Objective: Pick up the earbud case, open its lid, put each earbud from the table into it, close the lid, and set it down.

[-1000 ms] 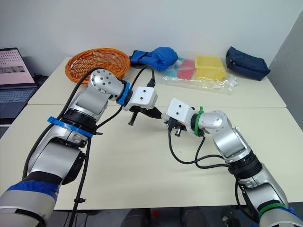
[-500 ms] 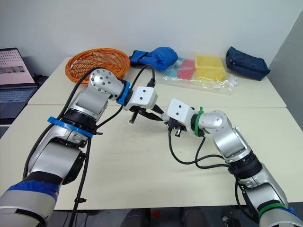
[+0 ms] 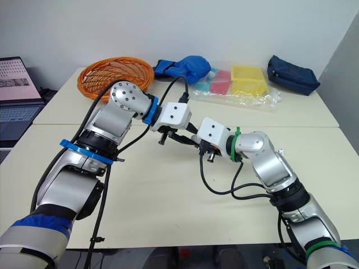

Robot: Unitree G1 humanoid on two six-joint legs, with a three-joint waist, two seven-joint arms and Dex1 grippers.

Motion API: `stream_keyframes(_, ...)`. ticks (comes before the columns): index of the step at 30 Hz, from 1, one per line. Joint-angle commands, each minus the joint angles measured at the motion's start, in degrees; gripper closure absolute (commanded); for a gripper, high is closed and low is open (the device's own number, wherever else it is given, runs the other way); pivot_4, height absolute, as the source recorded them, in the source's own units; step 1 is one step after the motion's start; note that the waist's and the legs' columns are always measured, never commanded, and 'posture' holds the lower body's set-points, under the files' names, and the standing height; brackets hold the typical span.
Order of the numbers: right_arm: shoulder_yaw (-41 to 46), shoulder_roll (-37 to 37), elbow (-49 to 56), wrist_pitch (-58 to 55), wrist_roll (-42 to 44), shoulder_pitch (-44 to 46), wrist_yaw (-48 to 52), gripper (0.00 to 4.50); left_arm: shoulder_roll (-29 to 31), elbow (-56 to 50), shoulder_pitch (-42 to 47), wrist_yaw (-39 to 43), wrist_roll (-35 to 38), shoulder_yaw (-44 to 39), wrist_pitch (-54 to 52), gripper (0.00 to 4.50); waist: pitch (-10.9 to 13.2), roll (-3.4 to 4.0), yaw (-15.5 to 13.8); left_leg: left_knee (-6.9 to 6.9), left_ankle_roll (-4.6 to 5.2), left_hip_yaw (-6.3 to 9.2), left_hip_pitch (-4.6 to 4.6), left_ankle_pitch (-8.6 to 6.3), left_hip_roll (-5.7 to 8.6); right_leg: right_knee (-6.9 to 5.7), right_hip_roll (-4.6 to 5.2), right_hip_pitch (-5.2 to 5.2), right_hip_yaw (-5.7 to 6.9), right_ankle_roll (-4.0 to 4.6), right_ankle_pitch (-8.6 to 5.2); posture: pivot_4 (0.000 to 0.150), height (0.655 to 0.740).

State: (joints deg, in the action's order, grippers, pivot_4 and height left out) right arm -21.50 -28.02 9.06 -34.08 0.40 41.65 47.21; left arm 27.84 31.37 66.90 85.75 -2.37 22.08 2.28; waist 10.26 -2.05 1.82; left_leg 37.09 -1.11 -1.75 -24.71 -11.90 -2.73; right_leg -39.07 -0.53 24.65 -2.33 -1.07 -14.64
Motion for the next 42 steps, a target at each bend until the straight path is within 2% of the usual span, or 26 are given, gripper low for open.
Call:
stream_keyframes(1,0.0,0.6,0.9,0.9,-0.2,1.0,0.3,3.62,-0.2,-2.6,1.0,0.1,0.7,-1.1,-0.4,3.01,0.0,0.00,0.0,0.00,0.00,0.00,0.00,0.00,0.00,0.00,0.00,0.00,0.00,0.00,0.00,0.150,0.7400)
stream_keyframes(10,0.4,1.1,1.0,0.6,-0.7,1.1,0.4,3.62,0.2,-2.4,0.8,0.7,0.4,-0.8,-0.2,3.01,0.0,0.00,0.0,0.00,0.00,0.00,0.00,0.00,0.00,0.00,0.00,0.00,0.00,0.00,0.00,0.150,0.7400)
stream_keyframes(14,0.4,1.5,1.1,0.6,-0.9,1.2,0.5,3.62,0.1,-2.5,0.8,1.1,0.7,-1.0,-0.5,3.76,0.0,0.00,0.0,0.00,0.00,0.00,0.00,0.00,0.00,0.00,0.00,0.00,0.00,0.00,0.00,0.150,0.7400)
stream_keyframes(30,1.4,1.3,0.6,-0.3,-0.7,1.0,0.4,3.62,-0.2,-2.0,-0.4,-0.7,0.6,-1.5,0.4,3.77,0.0,0.00,0.0,0.01,0.00,0.00,0.00,0.00,0.00,-0.01,0.00,0.00,0.00,0.00,0.00,0.150,0.7400)
stream_keyframes(38,6.7,-2.5,5.4,-6.1,6.8,0.1,5.4,1.06,-0.1,-5.6,-5.1,-0.1,5.8,-4.5,-5.2,3.77,0.0,0.01,-0.1,0.01,0.00,0.02,0.00,0.00,0.00,-0.01,0.01,-0.01,0.01,0.01,0.01,0.150,0.7400)
stream_keyframes(40,10.2,-6.6,10.0,-9.7,12.4,-0.7,10.2,0.36,-0.5,-5.4,-7.9,-1.8,9.0,-7.4,-11.0,3.77,0.0,0.02,-0.1,0.03,0.00,0.02,0.00,0.00,0.00,-0.01,0.01,-0.02,0.01,0.01,0.01,0.150,0.7400)
stream_keyframes(41,13.3,-8.0,12.6,-13.3,16.9,-0.9,12.1,0.03,-1.6,-5.6,-10.0,-2.8,13.1,-10.8,-12.8,3.77,0.0,0.05,-0.1,0.03,0.00,0.03,0.00,0.00,0.01,-0.02,0.03,-0.02,0.01,0.00,0.01,0.150,0.7400)
stream_keyframes(42,17.2,-8.9,14.8,-18.2,22.3,-0.7,13.3,0.03,-2.7,-6.4,-12.0,-4.7,17.9,-14.8,-18.6,3.77,0.0,0.06,-0.1,0.03,0.00,0.03,0.00,0.00,0.00,0.00,0.04,-0.03,0.01,0.00,0.00,0.150,0.7400)
